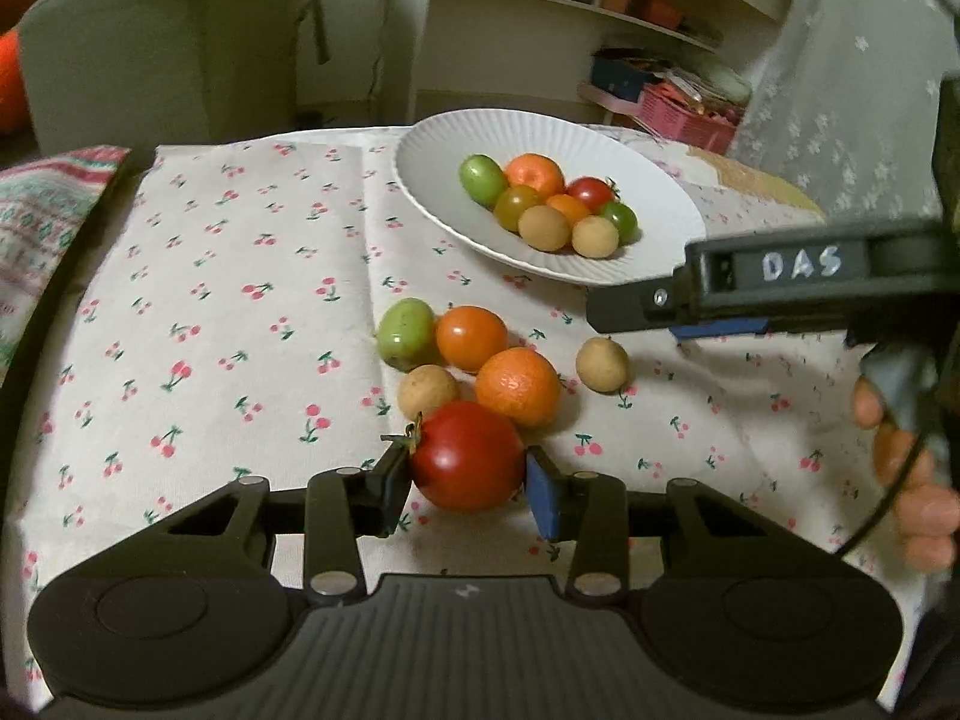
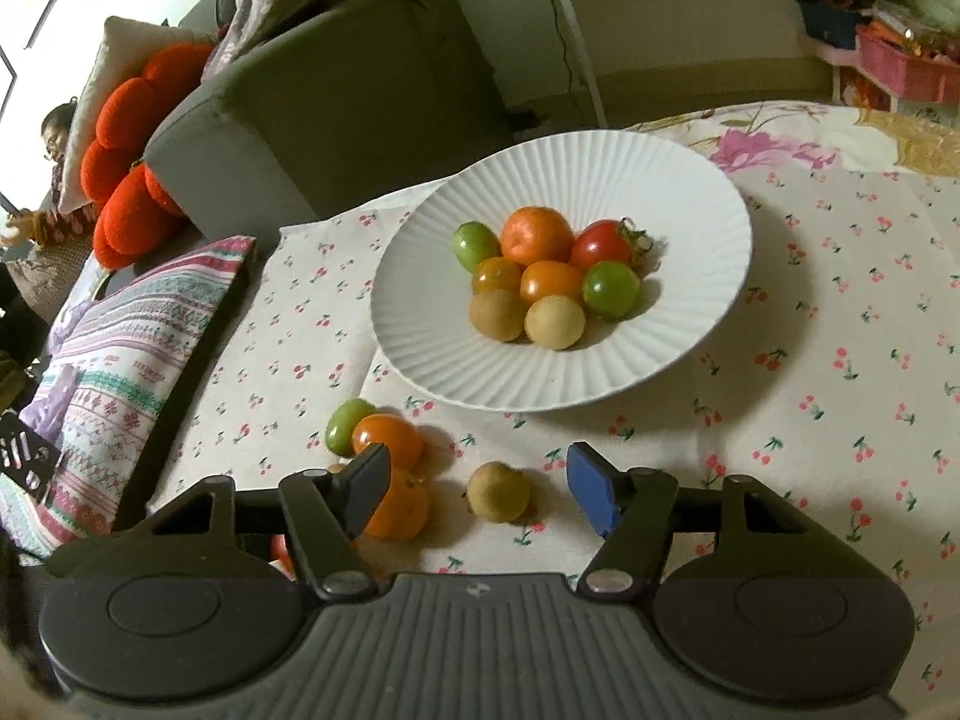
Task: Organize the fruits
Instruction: 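Grasp the large red tomato with the left tool while the right tool grasps an orange tomato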
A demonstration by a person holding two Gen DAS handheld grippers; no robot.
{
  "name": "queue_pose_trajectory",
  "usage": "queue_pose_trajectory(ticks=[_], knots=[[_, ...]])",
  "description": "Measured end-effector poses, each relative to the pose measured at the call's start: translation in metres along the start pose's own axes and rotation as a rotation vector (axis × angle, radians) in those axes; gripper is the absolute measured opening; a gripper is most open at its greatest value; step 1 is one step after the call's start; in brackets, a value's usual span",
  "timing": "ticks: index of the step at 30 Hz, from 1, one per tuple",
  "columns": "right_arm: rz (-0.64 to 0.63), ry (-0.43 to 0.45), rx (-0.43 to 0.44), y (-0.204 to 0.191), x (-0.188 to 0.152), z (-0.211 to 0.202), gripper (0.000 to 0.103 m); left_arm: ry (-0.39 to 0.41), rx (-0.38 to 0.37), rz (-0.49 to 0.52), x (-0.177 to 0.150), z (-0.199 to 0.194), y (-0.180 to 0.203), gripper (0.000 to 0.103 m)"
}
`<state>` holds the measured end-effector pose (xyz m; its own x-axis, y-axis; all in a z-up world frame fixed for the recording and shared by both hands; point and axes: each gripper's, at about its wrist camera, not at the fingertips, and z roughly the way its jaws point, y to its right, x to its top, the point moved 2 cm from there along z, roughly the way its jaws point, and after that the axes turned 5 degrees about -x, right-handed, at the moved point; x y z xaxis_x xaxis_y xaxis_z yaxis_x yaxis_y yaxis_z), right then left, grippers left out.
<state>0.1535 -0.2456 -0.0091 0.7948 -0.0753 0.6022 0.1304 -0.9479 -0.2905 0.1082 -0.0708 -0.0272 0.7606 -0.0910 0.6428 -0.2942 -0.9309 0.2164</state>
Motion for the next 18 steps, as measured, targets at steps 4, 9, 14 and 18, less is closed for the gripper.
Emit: queue_pose_trajectory(ticks=[4,9,14,18], knots=[[0.003,0.01,0.027,-0.005,0.002,0.006,0.061,0.013,0.031,-0.025,0.006,-0.006,-0.009,0.029],[-0.079,0.01,0.057,-0.026,0.004,0.019,0.061,0.012,0.023,-0.069,0.008,-0.008,-0.017,0.029],[-0.147,0.009,0.044,-0.037,0.002,0.032,0.06,0.01,0.029,-0.079,0.008,-0.009,-0.019,0.029],[-0.158,-0.012,0.066,-0.038,0.003,0.04,0.059,0.009,0.032,-0.081,0.008,-0.009,-0.021,0.029]])
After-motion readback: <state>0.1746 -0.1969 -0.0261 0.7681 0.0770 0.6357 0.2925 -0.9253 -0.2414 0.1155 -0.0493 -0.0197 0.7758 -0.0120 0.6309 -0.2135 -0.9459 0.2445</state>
